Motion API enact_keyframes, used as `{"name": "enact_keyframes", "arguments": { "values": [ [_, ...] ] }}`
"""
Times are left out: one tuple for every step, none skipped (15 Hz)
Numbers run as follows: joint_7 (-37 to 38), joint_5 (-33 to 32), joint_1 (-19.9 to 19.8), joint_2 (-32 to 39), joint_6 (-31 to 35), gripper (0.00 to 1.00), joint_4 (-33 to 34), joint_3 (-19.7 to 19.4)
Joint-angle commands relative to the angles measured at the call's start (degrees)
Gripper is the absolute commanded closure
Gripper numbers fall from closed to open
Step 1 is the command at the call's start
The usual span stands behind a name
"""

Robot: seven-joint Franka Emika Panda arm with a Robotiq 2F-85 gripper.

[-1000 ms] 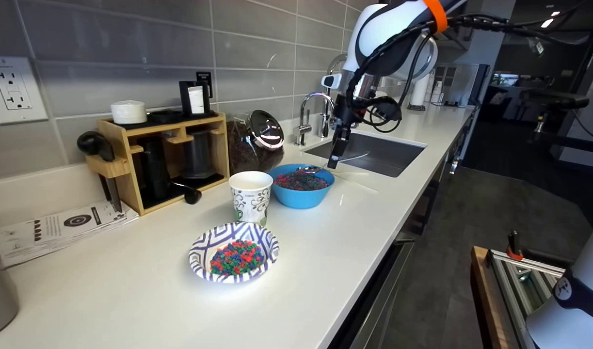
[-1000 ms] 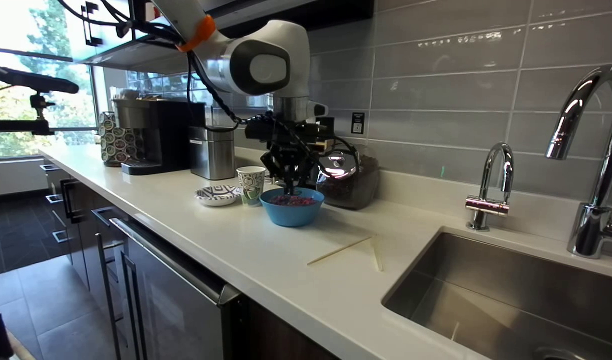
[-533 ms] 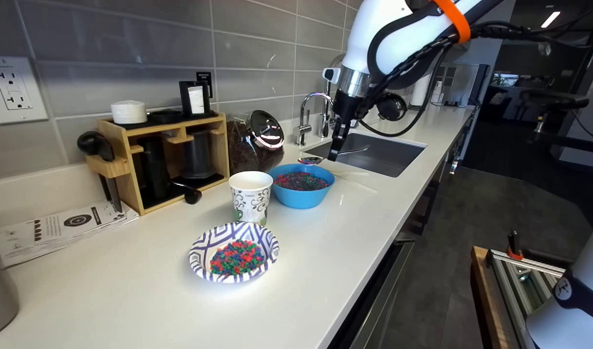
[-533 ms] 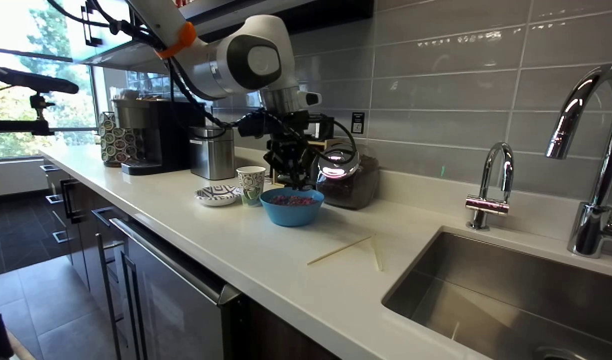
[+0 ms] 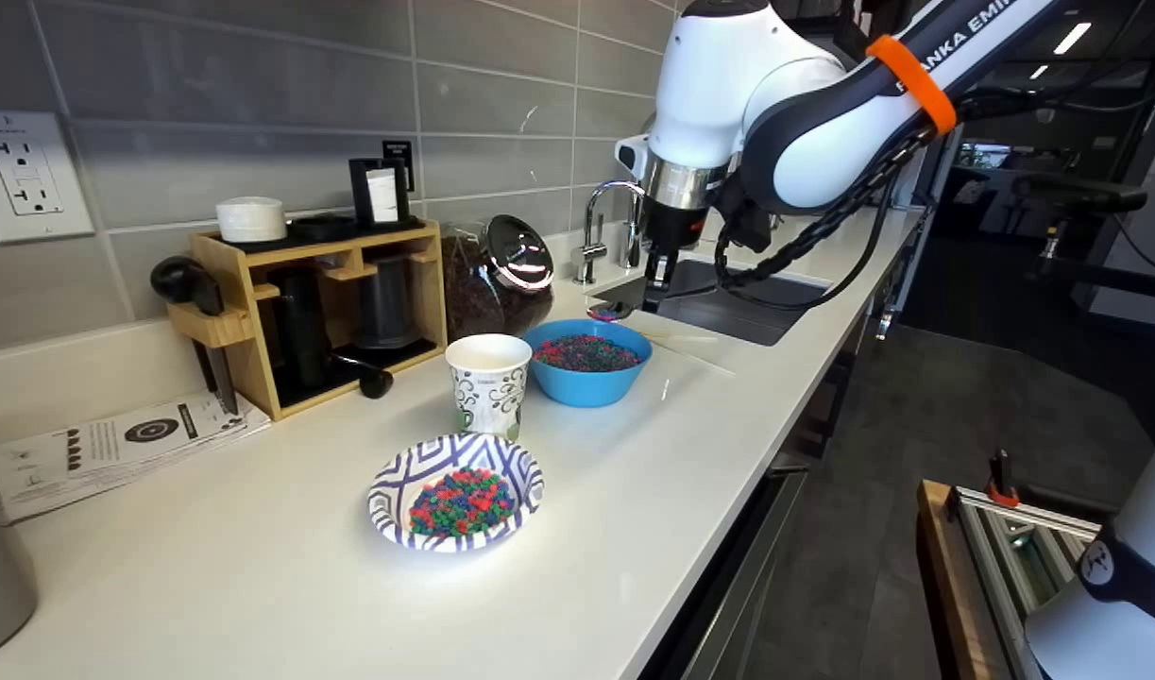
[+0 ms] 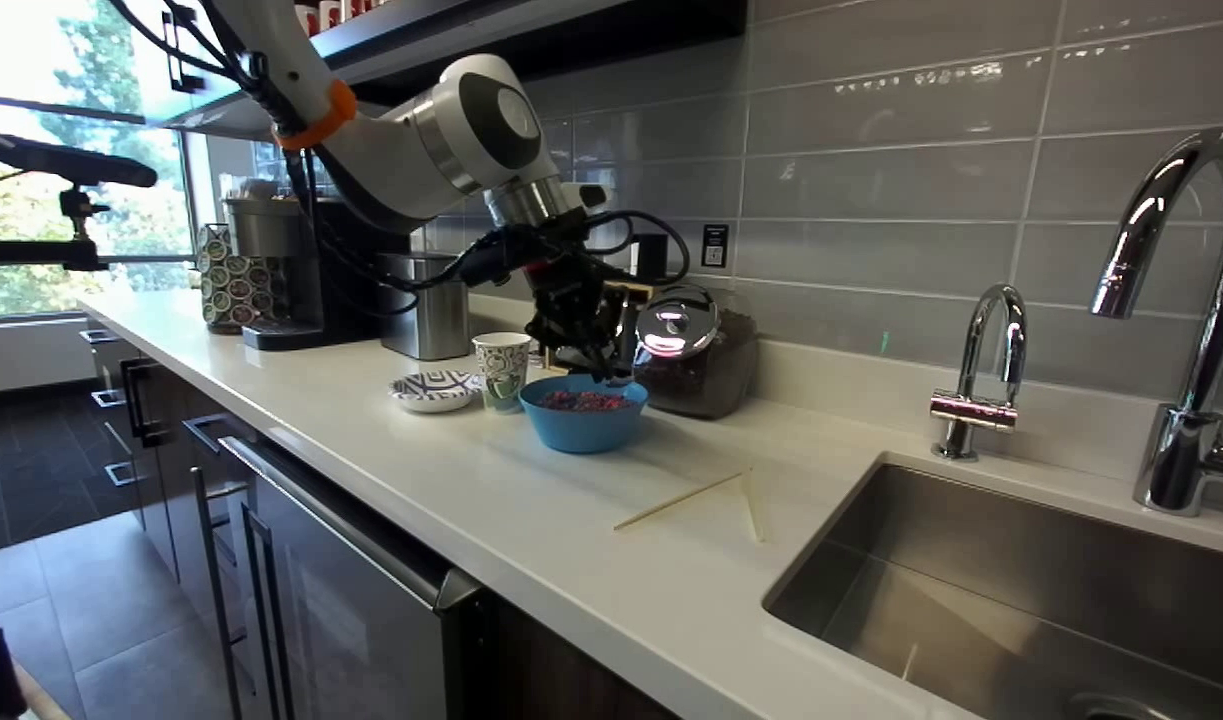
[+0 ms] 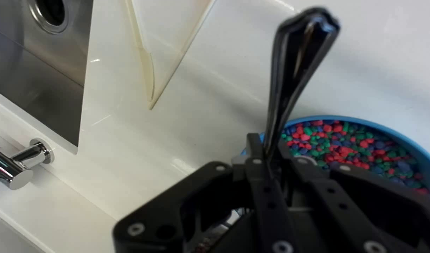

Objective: Move some of the contents in the bowl and put it in the cup using a spoon

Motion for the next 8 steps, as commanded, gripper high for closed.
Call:
{"name": "enact_keyframes", "arguments": {
  "values": [
    [6.4, -8.1, 0.5, 1.5, -4.7, 0.98, 0.9, 2.1],
    [7.5, -9.7, 0.9, 1.8, -5.5, 0.98, 1.1, 2.4],
    [8.1, -10.6, 1.3, 2.1, -6.4, 0.98, 1.2, 2.5],
    [8.6, -11.7, 1.6, 2.5, -6.9, 0.98, 1.5, 2.6],
    [8.9, -12.5, 1.9, 2.9, -7.7, 0.98, 1.9, 2.7],
    [9.3, -13.6, 2.2, 3.4, -8.4, 0.98, 2.2, 2.8],
    [9.8, -15.4, 2.4, 3.9, -8.9, 0.98, 2.6, 2.9],
    [10.2, -16.1, 2.8, 4.3, -9.8, 0.98, 3.0, 3.0]
  ]
}}
